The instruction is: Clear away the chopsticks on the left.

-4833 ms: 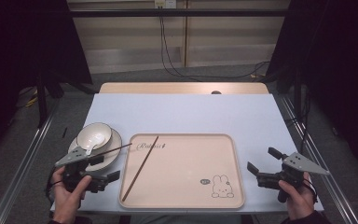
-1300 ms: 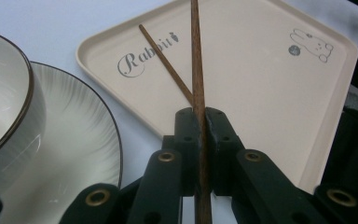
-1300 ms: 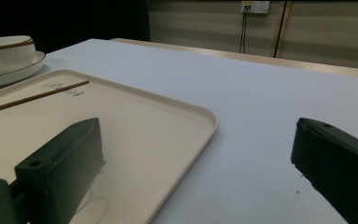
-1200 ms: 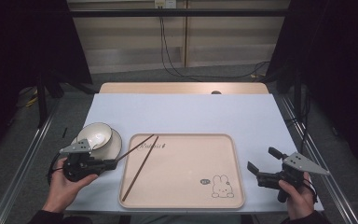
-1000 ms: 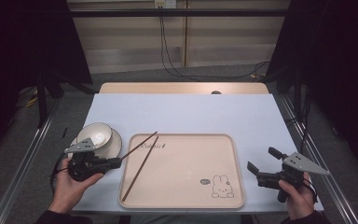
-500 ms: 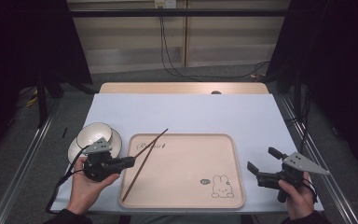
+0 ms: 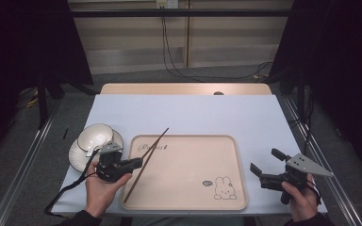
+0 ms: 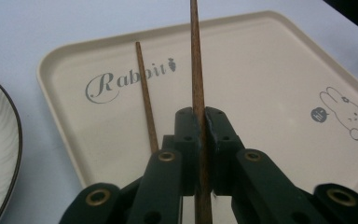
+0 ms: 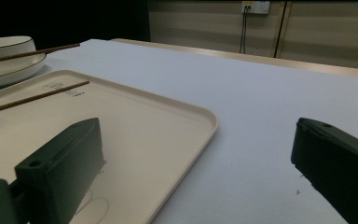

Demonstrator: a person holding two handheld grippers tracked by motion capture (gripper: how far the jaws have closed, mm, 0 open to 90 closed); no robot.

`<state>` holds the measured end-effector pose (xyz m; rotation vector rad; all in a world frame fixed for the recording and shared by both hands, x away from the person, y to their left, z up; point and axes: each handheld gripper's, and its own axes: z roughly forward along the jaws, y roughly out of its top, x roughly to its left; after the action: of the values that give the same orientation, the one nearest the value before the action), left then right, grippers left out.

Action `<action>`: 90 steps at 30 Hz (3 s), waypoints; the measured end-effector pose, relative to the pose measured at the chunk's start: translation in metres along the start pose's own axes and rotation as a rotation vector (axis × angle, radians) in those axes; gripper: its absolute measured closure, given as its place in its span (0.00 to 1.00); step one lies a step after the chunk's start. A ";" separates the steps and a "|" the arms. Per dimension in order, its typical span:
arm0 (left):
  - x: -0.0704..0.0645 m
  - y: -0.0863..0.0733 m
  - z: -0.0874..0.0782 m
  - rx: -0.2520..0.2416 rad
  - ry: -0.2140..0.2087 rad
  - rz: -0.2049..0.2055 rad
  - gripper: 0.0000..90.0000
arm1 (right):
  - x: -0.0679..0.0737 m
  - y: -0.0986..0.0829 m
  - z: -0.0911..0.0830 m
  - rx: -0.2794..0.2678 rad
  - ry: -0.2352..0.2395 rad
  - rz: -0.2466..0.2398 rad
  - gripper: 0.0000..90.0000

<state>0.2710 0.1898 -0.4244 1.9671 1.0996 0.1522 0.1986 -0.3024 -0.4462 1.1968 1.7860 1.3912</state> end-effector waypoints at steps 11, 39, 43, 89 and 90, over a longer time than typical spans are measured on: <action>-0.007 -0.009 0.019 0.051 0.031 -0.056 0.94 | 0.000 0.000 0.000 -0.001 0.002 -0.007 0.02; -0.006 -0.018 0.048 0.136 0.135 -0.159 0.94 | 0.000 0.000 0.001 0.000 0.010 -0.012 0.02; -0.006 -0.018 0.047 0.141 0.138 -0.146 0.93 | 0.000 0.000 0.001 -0.001 0.010 -0.010 0.02; 0.005 -0.002 -0.030 -0.165 -0.118 0.260 0.03 | 0.000 0.000 0.001 -0.008 0.004 -0.008 0.02; 0.006 -0.002 -0.033 -0.168 -0.098 0.269 0.03 | 0.000 0.000 0.000 -0.006 0.009 -0.004 0.02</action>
<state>0.2579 0.2155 -0.4072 1.9408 0.7321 0.2799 0.1989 -0.3021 -0.4463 1.1844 1.7887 1.4009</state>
